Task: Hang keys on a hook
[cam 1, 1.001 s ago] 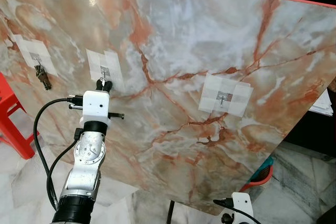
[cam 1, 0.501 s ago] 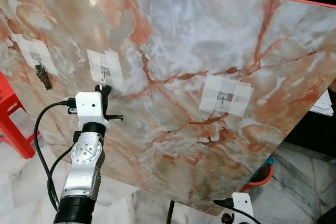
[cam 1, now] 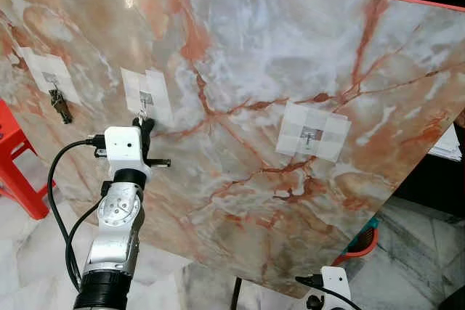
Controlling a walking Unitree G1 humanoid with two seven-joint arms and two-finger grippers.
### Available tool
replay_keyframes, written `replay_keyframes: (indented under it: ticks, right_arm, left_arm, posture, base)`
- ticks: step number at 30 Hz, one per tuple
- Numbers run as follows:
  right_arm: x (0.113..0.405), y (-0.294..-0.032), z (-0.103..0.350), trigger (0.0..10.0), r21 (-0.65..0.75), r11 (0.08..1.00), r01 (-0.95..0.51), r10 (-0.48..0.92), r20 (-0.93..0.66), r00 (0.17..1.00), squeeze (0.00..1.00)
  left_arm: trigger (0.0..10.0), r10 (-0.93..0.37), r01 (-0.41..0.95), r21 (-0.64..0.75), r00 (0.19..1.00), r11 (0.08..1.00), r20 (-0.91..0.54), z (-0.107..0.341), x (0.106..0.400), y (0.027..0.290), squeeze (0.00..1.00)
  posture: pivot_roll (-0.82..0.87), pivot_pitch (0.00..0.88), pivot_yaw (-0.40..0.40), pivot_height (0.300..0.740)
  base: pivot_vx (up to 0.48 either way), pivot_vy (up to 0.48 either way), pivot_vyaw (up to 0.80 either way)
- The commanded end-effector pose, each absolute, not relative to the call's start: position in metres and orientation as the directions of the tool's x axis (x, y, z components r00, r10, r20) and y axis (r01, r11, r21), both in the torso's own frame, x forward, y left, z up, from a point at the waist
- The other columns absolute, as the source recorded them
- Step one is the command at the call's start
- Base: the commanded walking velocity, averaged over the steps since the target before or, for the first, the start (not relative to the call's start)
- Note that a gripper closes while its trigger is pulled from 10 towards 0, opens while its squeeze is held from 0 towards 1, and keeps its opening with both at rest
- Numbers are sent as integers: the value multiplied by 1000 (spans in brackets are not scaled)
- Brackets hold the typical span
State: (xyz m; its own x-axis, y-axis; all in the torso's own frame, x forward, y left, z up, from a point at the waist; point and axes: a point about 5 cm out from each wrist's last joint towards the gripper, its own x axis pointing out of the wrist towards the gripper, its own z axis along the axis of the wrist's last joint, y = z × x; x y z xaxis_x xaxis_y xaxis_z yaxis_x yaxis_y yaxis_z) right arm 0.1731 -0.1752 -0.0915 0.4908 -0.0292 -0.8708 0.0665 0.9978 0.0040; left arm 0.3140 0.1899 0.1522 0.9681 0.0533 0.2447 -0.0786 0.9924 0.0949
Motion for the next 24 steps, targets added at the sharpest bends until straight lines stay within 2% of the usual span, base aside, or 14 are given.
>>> replay_keyframes:
  ticks: [1,2,13,19,21,24]
  right_arm:
    - [173,-179,-91,10000,-5,997,72,-39,-869,493,0]
    - [173,-179,-91,10000,-5,997,71,-39,-869,493,0]
    - [173,-179,-91,10000,-5,997,72,-40,-870,492,0]
    - [172,-179,-91,10000,-4,997,75,-41,-870,491,0]
    - [172,-179,-91,10000,-4,997,74,-40,-871,490,0]
    - [173,-180,-91,10000,-4,997,71,-39,-871,490,0]
  left_arm:
    - [10000,35,-58,101,977,993,211,149,316,186,612]
    - [10000,34,-56,99,978,994,206,149,316,186,1000]
    - [10000,21,-38,84,979,996,201,147,314,184,1000]
    - [10000,-13,-5,101,984,995,179,135,297,188,1000]
    - [10000,-29,1,158,985,988,171,126,283,191,1000]
    - [10000,-3,-21,170,990,985,138,113,274,197,1000]
  posture:
    - [-46,0,-94,740]
    - [-45,0,-94,740]
    - [-50,0,-90,740]
    - [-47,0,-88,740]
    - [-41,0,-90,740]
    - [-31,0,-92,740]
  base:
    - [0,0,0]
    - [0,0,0]
    - [0,0,0]
    - [0,0,0]
    - [0,0,0]
    - [0,0,0]
